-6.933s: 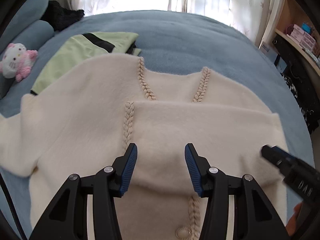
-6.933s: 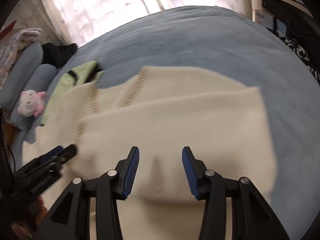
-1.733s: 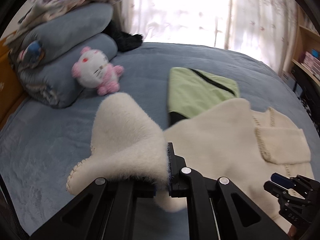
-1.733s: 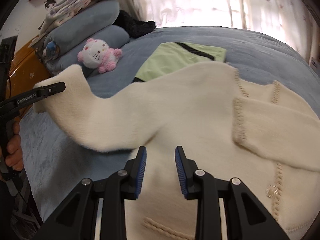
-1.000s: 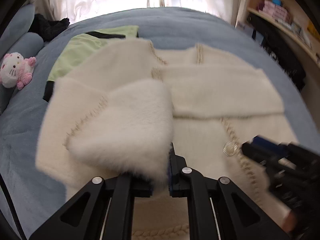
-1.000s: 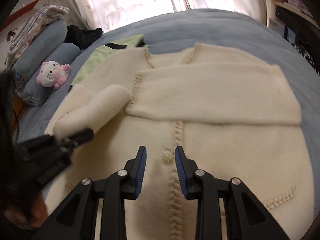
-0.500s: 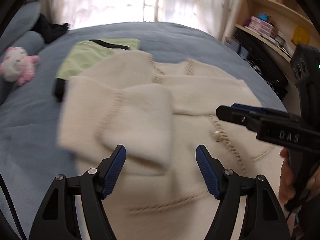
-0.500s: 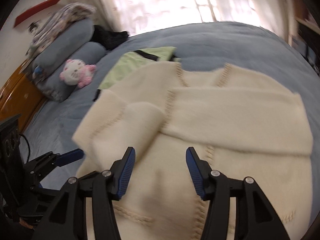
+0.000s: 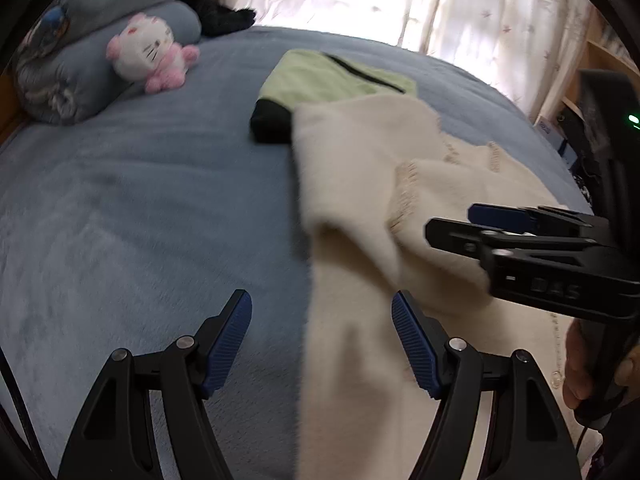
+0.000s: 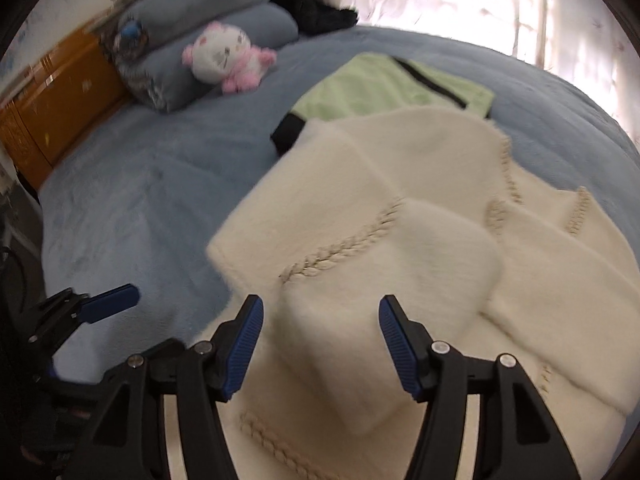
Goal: Fold large clothes
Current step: 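Regrasp the braided cuff with the right tool and lay it flat across the front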
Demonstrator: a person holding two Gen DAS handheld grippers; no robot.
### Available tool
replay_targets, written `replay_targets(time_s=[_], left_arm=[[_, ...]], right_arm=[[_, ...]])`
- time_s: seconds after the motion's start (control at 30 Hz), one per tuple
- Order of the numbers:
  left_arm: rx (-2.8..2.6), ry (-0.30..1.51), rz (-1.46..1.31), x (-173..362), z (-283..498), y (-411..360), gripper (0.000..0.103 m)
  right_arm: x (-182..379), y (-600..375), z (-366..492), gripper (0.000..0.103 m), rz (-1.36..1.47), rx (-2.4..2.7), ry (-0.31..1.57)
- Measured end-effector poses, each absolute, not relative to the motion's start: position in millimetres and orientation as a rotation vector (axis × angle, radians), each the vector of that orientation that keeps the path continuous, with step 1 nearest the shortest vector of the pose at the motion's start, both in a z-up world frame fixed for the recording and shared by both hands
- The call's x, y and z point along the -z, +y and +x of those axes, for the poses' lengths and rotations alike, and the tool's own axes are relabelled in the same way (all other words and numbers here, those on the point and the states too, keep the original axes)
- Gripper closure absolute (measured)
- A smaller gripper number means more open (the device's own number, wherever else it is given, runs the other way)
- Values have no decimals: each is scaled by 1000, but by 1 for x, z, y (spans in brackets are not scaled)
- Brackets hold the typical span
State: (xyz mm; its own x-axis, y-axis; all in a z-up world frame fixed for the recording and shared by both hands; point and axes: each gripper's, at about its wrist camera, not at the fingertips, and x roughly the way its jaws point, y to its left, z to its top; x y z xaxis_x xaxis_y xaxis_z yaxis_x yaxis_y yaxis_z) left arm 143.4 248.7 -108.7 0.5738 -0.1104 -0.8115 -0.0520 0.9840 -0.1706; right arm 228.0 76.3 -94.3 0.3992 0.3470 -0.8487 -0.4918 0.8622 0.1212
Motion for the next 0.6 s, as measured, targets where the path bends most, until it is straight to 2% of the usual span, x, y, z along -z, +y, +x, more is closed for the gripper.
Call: replay_targets(time_s=[0.13,0.3,0.37,0.4,0.43,0.6], left_arm=[[38,976,-210,117,146,256,32],[43,979,-208,121,155,258,32],[49,983,-208,122,159,255,32],[51,984,-209,123,160,254,32],[52,986,-211,124,163,252,32],[54,989,-205,128,174,244,32]], right_arm=[[123,98,236,43,-284,-492,1101],[133,109,237,43,-442,-408,1069],[130,108,237,59,-465,-390,1052],[129,107,238,81,-477,-389,1050],[126,104,239,95,-473,-390,1053],[66,64,244,96,-337,-411,948]])
